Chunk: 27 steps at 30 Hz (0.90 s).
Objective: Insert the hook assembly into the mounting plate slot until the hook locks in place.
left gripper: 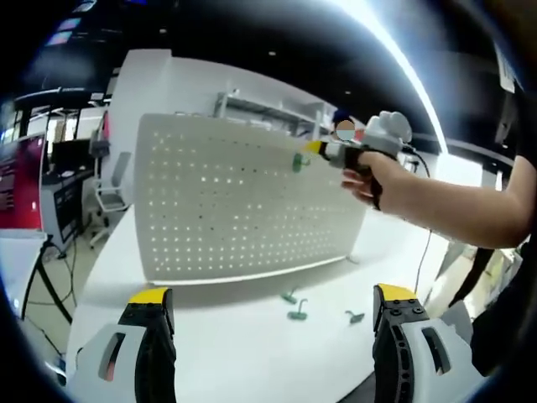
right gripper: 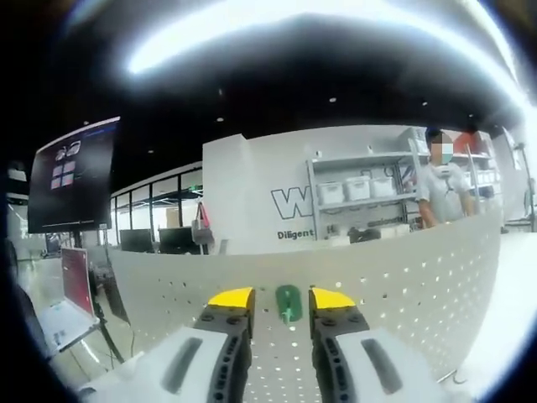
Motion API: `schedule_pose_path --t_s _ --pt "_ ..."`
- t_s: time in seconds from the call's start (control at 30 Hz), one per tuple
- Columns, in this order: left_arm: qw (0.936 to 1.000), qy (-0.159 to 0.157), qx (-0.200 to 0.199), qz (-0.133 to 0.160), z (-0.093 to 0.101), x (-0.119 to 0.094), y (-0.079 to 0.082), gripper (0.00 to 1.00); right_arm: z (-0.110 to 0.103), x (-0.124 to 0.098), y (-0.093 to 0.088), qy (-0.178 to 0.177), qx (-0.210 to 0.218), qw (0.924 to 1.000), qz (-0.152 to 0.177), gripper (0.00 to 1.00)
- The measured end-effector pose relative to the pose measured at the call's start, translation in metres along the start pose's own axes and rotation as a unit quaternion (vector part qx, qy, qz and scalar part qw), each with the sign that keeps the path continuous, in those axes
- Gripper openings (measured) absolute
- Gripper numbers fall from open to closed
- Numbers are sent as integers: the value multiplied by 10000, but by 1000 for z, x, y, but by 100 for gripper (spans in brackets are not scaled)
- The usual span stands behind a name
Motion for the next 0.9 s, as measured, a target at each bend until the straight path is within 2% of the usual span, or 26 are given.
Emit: schedule_pose_path --t_s 0.37,0.6,0.9 --pt "10000 3 17 11 4 -6 -2 100 1 -16 4 73 -43 10000 26 24" --pt "10000 -14 59 -38 8 -6 -4 100 0 -26 5 284 -189 9994 19 26" --pt "9998 61 132 -159 7 -8 -8 100 7 -44 -1 433 -232 9988 -61 28"
Point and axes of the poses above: the point that each gripper's makers call its tool centre point, and the gripper's own axes: x roughly forward along the fingers, z roughly to its right, y roughly out of its top, the point moved 10 cm from there along -x, roughly backward along the fingers, and after that the axes turned 12 degrees about -x, right-handed, at the moved point
